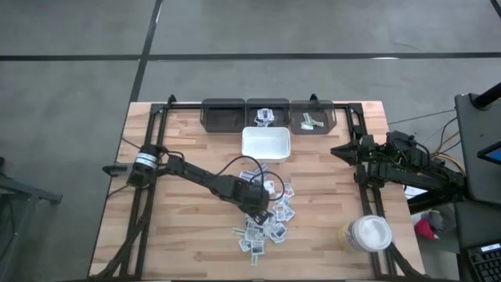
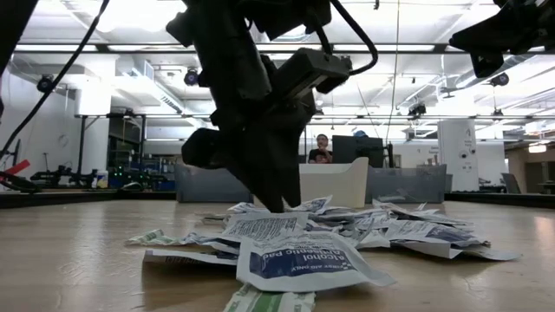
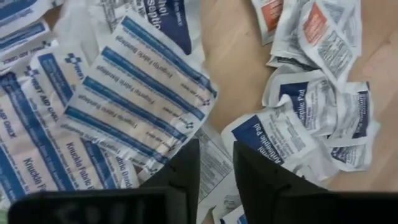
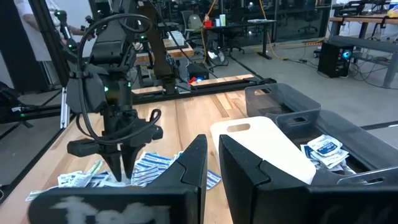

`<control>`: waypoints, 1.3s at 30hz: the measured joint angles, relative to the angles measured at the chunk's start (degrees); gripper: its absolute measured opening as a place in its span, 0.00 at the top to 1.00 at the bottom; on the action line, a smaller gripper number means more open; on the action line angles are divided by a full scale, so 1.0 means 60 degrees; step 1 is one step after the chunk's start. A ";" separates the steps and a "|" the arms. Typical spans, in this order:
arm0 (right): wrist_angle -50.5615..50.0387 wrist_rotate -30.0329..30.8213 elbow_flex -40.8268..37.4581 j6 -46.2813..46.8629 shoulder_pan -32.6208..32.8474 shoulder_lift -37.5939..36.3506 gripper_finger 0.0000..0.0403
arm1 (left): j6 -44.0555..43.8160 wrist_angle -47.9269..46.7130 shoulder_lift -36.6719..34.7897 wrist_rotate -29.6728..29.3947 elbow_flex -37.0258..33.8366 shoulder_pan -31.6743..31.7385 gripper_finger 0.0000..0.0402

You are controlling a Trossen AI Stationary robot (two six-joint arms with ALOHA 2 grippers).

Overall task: Pick & Place First Aid Supplies
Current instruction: Put the blue alcohol pad into the middle gray bin

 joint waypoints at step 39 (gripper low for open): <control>0.0000 0.0004 0.0000 -0.0002 -0.0002 -0.0002 0.90 | 0.6845 0.1259 0.0236 0.0124 0.0317 -0.0007 0.75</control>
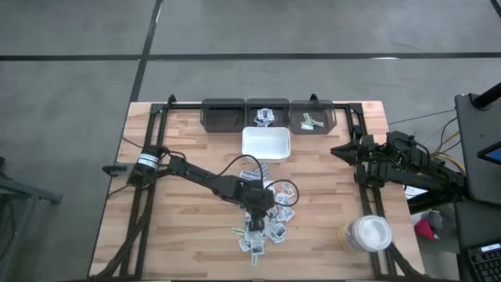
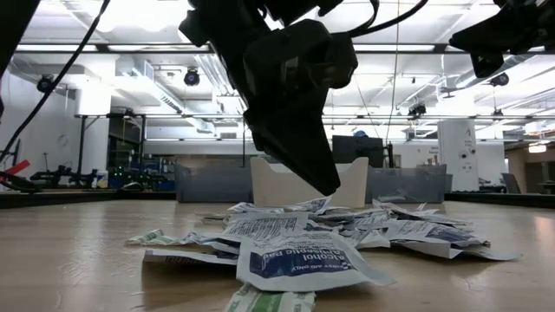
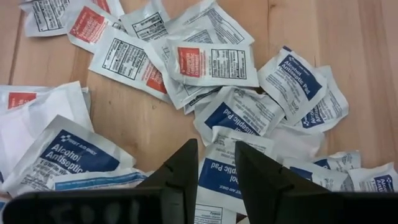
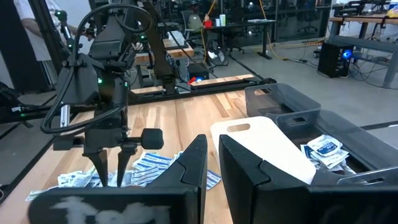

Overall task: Pick & Place First Aid Supplies
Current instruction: Put the blue alcohol pad into the middle gray bin

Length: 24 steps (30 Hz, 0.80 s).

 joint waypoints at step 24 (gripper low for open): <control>-0.0004 0.0000 0.0000 0.0000 0.0000 0.0000 0.90 | -0.0339 -0.0378 0.0925 0.0170 0.0192 0.0157 0.89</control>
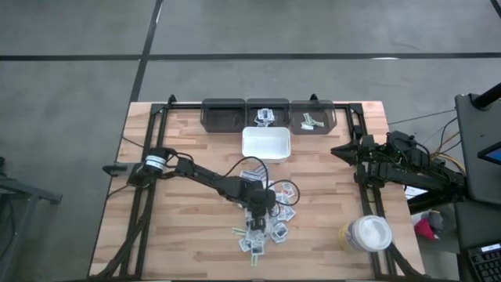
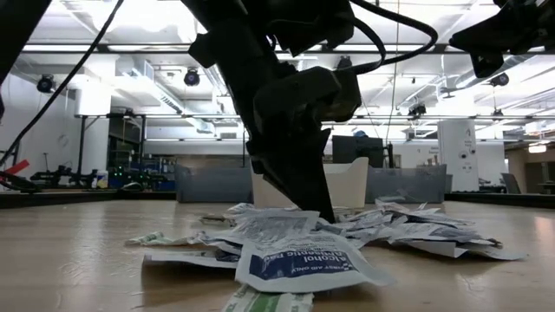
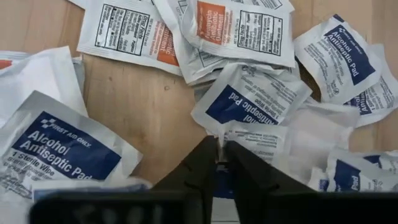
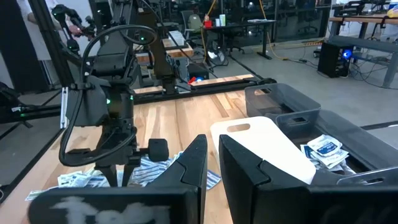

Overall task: Pick & Place First Aid Supplies
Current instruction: Put the blue alcohol pad into the middle gray bin

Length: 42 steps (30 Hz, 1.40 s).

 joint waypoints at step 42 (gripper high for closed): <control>0.0003 0.0000 0.0000 -0.0025 0.0001 0.0000 0.90 | 0.6481 -0.3493 -0.0075 -0.6559 0.5902 0.2190 1.00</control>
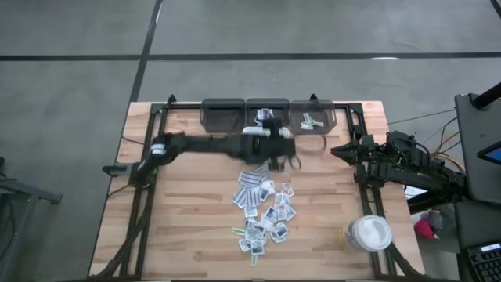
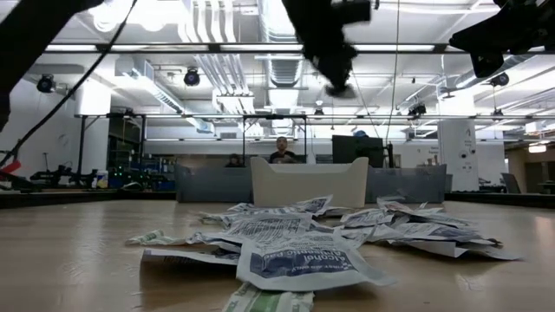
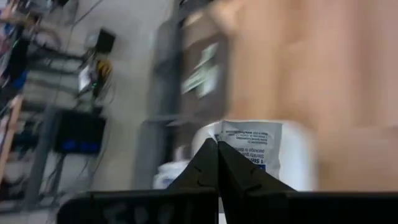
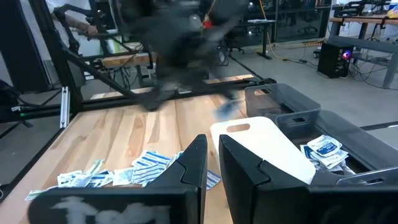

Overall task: Pick & Place First Aid Supplies
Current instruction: Put the blue alcohol pad into the middle gray bin

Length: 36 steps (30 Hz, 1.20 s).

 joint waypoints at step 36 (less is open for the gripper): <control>0.0005 0.0000 0.0000 0.0004 0.0003 0.0000 0.91 | 0.1515 0.0392 0.1238 0.6730 -0.0641 0.5114 1.00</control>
